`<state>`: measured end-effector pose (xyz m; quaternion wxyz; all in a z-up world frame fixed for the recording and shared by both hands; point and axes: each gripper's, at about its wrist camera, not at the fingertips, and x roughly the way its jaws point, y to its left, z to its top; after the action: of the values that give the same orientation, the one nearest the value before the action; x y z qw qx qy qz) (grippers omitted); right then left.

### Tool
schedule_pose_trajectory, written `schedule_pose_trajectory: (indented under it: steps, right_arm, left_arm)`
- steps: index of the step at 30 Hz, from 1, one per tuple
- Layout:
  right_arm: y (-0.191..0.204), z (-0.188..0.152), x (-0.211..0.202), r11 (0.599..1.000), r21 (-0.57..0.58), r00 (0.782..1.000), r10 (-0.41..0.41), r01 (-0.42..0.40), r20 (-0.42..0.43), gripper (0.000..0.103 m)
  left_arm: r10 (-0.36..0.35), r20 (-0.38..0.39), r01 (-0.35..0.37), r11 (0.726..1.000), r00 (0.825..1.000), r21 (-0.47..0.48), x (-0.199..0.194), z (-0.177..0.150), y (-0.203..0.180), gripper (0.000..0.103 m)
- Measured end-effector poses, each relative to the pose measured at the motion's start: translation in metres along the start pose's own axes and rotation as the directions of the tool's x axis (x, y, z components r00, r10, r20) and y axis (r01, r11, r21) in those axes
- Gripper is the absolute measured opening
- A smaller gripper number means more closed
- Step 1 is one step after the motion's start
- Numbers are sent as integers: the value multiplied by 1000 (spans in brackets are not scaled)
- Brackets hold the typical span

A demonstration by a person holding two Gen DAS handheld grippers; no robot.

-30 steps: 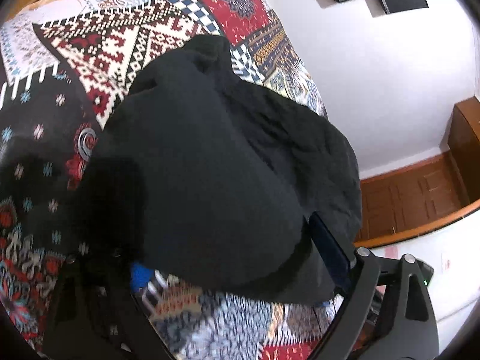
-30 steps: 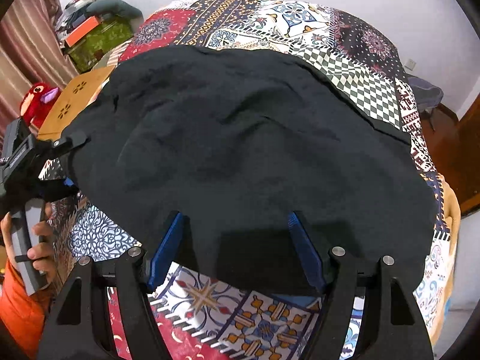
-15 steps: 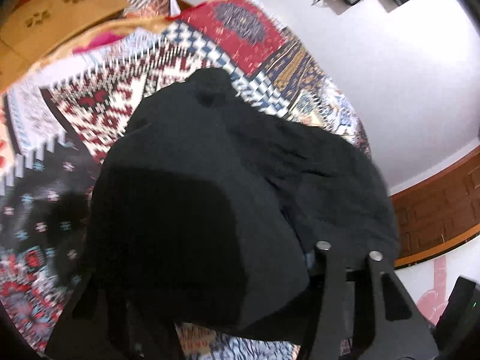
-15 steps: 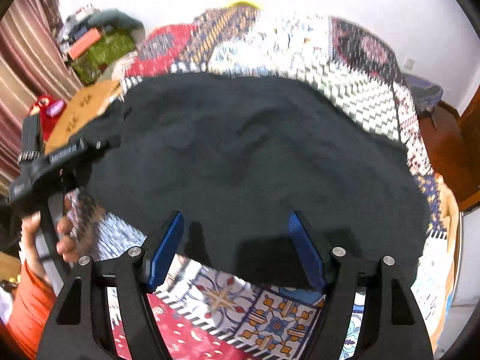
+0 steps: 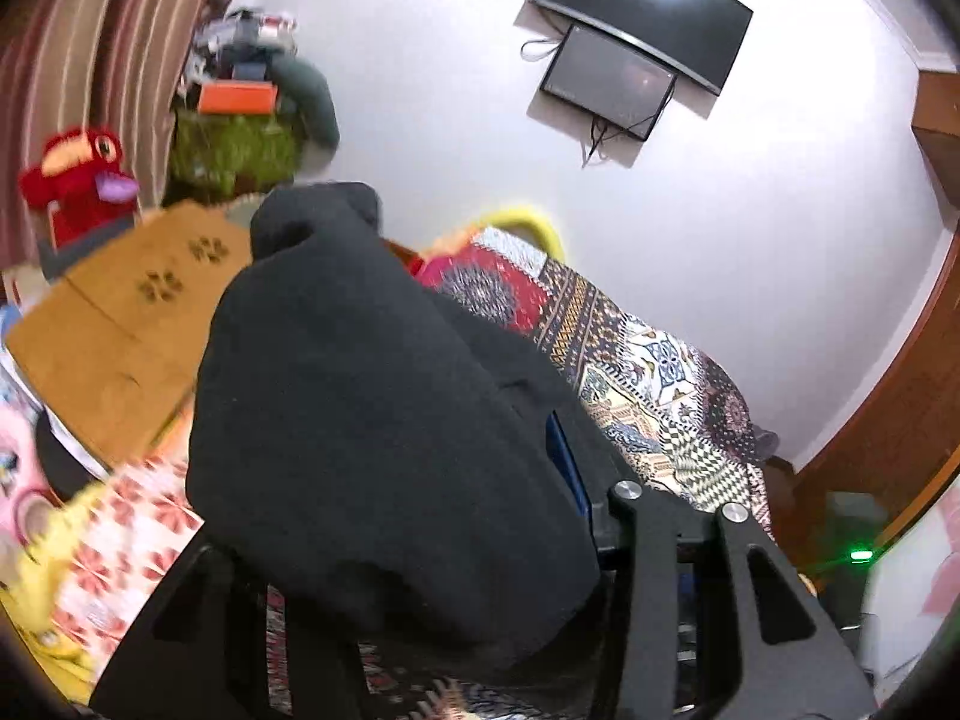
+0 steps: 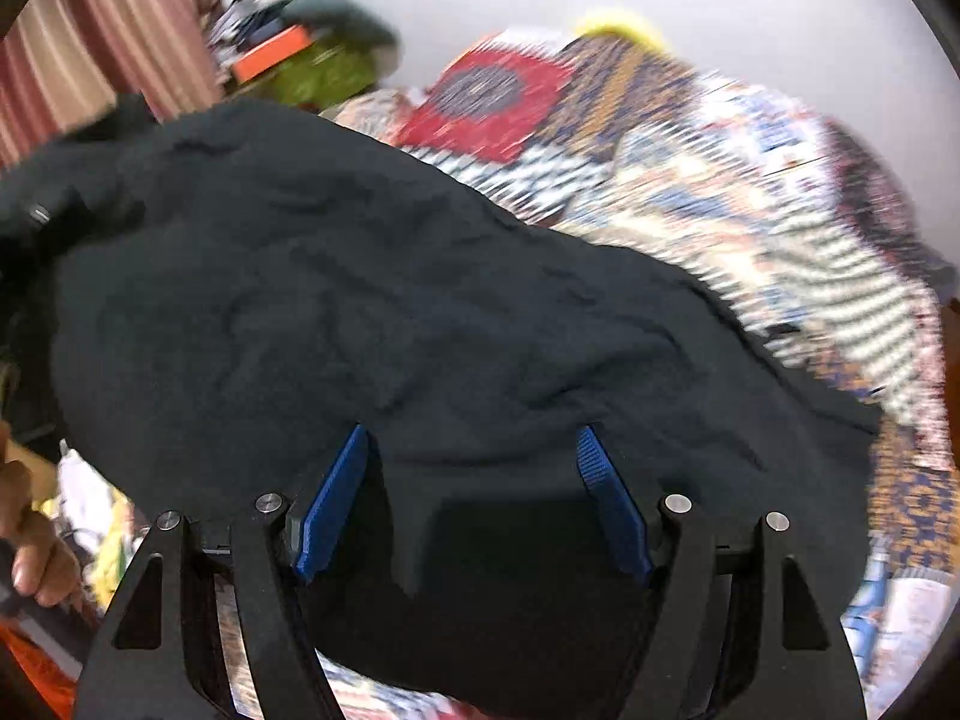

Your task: Fold large clothes

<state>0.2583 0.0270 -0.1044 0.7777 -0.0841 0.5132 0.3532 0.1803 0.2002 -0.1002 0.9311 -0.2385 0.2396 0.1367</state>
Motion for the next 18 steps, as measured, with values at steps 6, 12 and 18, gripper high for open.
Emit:
schedule_pose_trajectory:
  steps: [6, 12, 18]
  right_arm:
    - [9, 5, 33, 997, -15, 993, 73, -75, -90, 71]
    - [-28, -3, -9, 979, 131, 985, 165, -158, -45, 69]
    - [-73, -55, -79, 975, 212, 997, 65, -73, 43, 69]
  left_arm:
    - [62, 10, -63, 990, 998, 127, 2, -3, -14, 44]
    - [42, 72, -61, 956, 996, 286, -3, 0, -69, 43]
    - [-2, 147, -76, 846, 989, 527, -13, -22, -157, 43]
